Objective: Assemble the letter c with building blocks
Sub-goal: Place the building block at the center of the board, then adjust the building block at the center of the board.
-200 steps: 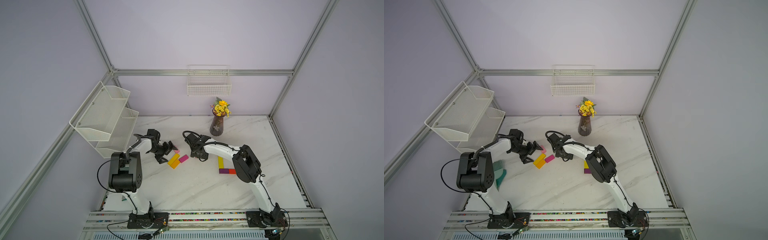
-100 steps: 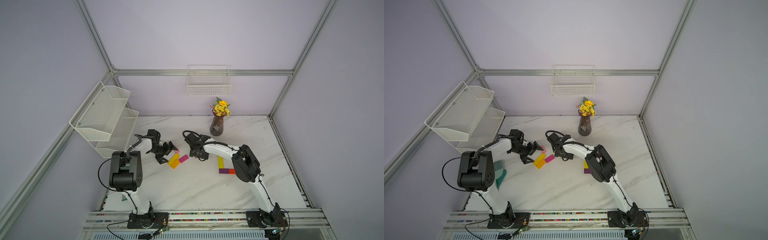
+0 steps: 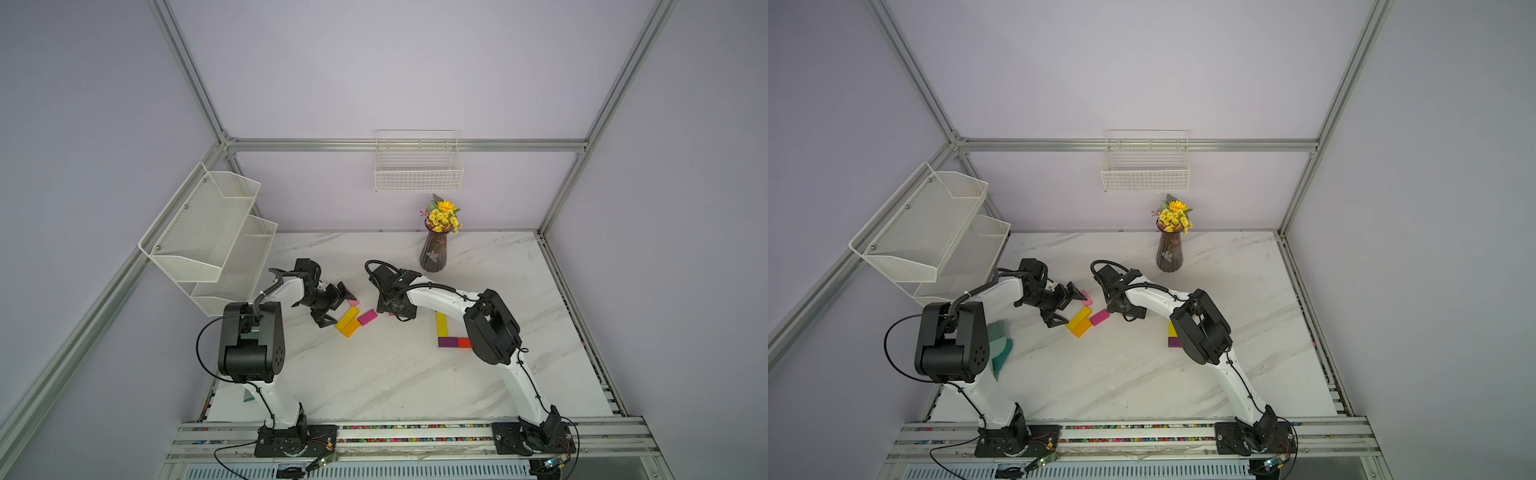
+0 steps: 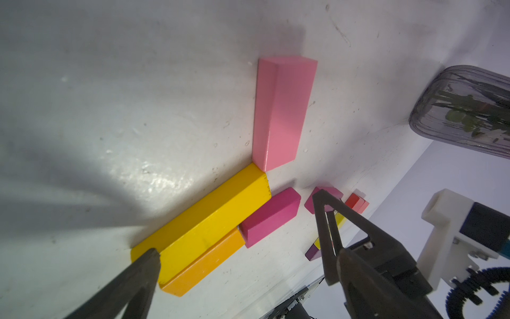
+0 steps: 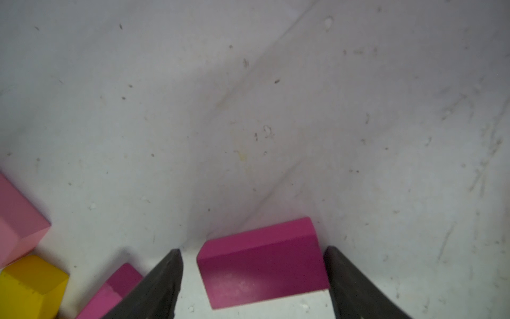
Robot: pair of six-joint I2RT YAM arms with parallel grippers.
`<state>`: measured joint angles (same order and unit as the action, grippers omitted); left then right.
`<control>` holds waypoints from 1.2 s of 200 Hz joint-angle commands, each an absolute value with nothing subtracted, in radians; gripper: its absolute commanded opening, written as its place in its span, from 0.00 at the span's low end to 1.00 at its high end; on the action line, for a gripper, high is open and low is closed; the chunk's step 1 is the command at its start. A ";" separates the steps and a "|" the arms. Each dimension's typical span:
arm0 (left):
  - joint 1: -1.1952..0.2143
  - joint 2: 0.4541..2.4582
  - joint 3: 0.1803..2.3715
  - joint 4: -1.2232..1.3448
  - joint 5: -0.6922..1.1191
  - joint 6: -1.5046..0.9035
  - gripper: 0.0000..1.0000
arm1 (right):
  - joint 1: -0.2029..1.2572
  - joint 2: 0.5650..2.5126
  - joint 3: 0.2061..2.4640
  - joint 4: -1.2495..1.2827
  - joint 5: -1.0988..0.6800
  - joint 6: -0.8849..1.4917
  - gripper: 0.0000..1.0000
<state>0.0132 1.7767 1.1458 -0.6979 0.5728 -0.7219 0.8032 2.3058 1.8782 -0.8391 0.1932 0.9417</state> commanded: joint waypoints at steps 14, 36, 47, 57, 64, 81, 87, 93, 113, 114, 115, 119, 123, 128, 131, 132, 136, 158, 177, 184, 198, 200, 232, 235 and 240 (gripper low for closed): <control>0.016 1.753 1.132 -0.701 0.584 -0.682 1.00 | 0.810 2.256 1.839 -0.824 0.179 0.948 0.84; 0.001 1.763 1.146 -0.728 0.554 -0.631 1.00 | 0.808 2.221 1.818 -0.820 0.183 0.930 0.84; -0.010 1.769 1.159 -0.751 0.535 -0.607 1.00 | 0.808 2.207 1.810 -0.819 0.178 0.917 0.84; -0.025 1.772 1.170 -0.766 0.512 -0.586 1.00 | 0.806 2.191 1.803 -0.819 0.176 0.899 0.84; -0.037 1.774 1.182 -0.778 0.489 -0.573 1.00 | 0.804 2.178 1.794 -0.816 0.175 0.883 0.84; -0.069 1.784 1.223 -0.830 0.414 -0.537 1.00 | 0.796 2.139 1.765 -0.805 0.166 0.843 0.85; -0.078 1.786 1.241 -0.855 0.380 -0.528 1.00 | 0.791 2.125 1.754 -0.805 0.157 0.833 0.85; -0.087 1.787 1.258 -0.879 0.347 -0.521 1.00 | 0.785 2.109 1.742 -0.805 0.147 0.828 0.85; -0.114 1.789 1.304 -0.940 0.257 -0.500 0.99 | 0.763 2.039 1.674 -0.779 0.118 0.813 0.85; -0.114 1.790 1.307 -0.943 0.254 -0.498 0.99 | 0.762 2.036 1.669 -0.776 0.116 0.813 0.85; -0.115 1.791 1.309 -0.946 0.251 -0.497 0.98 | 0.762 2.033 1.665 -0.774 0.114 0.811 0.85; -0.121 1.794 1.318 -0.956 0.240 -0.492 0.98 | 0.757 2.019 1.649 -0.766 0.104 0.811 0.85; -0.125 1.798 1.329 -0.964 0.231 -0.487 0.97 | 0.753 2.005 1.633 -0.759 0.095 0.811 0.85; -0.132 1.801 1.338 -0.972 0.218 -0.479 0.97 | 0.751 1.990 1.610 -0.752 0.088 0.809 0.85; -0.136 1.805 1.343 -0.976 0.212 -0.475 0.96 | 0.748 1.980 1.599 -0.749 0.085 0.806 0.85; -0.137 1.805 1.344 -0.977 0.210 -0.475 0.96 | 0.748 1.977 1.595 -0.749 0.085 0.806 0.85; -0.143 1.810 1.351 -0.982 0.203 -0.473 0.96 | 0.745 1.968 1.582 -0.745 0.079 0.803 0.85; -0.175 1.839 1.378 -0.996 0.167 -0.472 0.91 | 0.728 1.907 1.507 -0.729 0.059 0.779 0.85; -0.198 1.875 1.400 -1.012 0.131 -0.480 0.85 | 0.712 1.864 1.442 -0.694 0.033 0.758 0.85; -0.205 1.886 1.404 -1.012 0.119 -0.484 0.84 | 0.708 1.852 1.420 -0.677 0.024 0.749 0.85; -0.219 1.905 1.412 -1.012 0.092 -0.490 0.80 | 0.696 1.838 1.378 -0.653 0.008 0.739 0.85; -0.220 1.905 1.415 -1.012 0.089 -0.491 0.80 | 0.695 1.837 1.375 -0.651 0.005 0.738 0.85; -0.236 1.934 1.421 -1.015 0.061 -0.510 0.73 | 0.686 1.821 1.322 -0.630 -0.022 0.727 0.85; -0.236 1.935 1.422 -1.017 0.060 -0.513 0.72 | 0.686 1.819 1.320 -0.629 -0.025 0.727 0.85; -0.236 1.939 1.420 -1.018 0.058 -0.517 0.70 | 0.685 1.816 1.314 -0.627 -0.031 0.727 0.85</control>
